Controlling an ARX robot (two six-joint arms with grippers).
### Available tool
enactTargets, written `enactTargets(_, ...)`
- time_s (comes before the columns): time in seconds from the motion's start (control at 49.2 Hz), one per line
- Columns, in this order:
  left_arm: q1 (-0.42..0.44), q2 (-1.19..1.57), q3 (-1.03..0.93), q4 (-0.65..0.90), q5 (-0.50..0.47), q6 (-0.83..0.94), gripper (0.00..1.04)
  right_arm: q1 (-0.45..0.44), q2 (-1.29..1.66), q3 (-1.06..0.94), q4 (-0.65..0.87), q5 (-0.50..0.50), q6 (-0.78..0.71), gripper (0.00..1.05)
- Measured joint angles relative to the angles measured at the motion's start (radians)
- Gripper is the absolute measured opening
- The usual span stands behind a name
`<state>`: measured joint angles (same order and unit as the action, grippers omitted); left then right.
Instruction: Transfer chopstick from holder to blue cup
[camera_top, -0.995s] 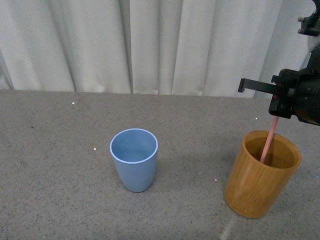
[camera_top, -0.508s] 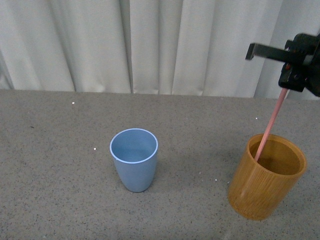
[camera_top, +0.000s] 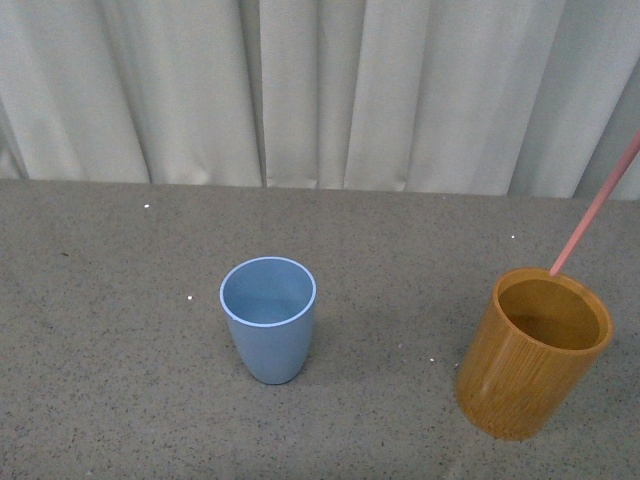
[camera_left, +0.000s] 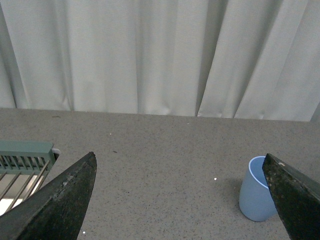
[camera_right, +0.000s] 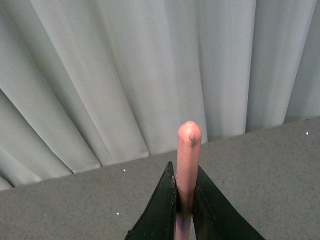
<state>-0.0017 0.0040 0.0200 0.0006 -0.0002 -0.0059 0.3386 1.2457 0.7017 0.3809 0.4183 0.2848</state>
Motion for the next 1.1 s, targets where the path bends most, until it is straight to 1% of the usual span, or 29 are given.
enactTargets(0.142,0.0,0.0,0.0,0.0,0.0,0.0,0.98,0.015,-0.039,0.038,-0.011,-0.01,0.009,0.04)
enactTargets(0.325,0.0,0.0,0.0,0.0,0.0,0.0,0.98,0.071,0.001,0.06,0.031,-0.012,0.033,0.04)
enactTargets(0.427,0.0,0.0,0.0,0.0,0.0,0.0,0.98,0.113,0.09,0.076,0.073,-0.018,0.062,0.04)
enactTargets(0.752,0.0,0.0,0.0,0.0,0.0,0.0,0.98,0.203,0.314,0.118,0.142,-0.054,0.147,0.04)
enactTargets(1.097,0.0,0.0,0.0,0.0,0.0,0.001,0.98,0.221,0.372,0.159,0.15,-0.055,0.175,0.04)
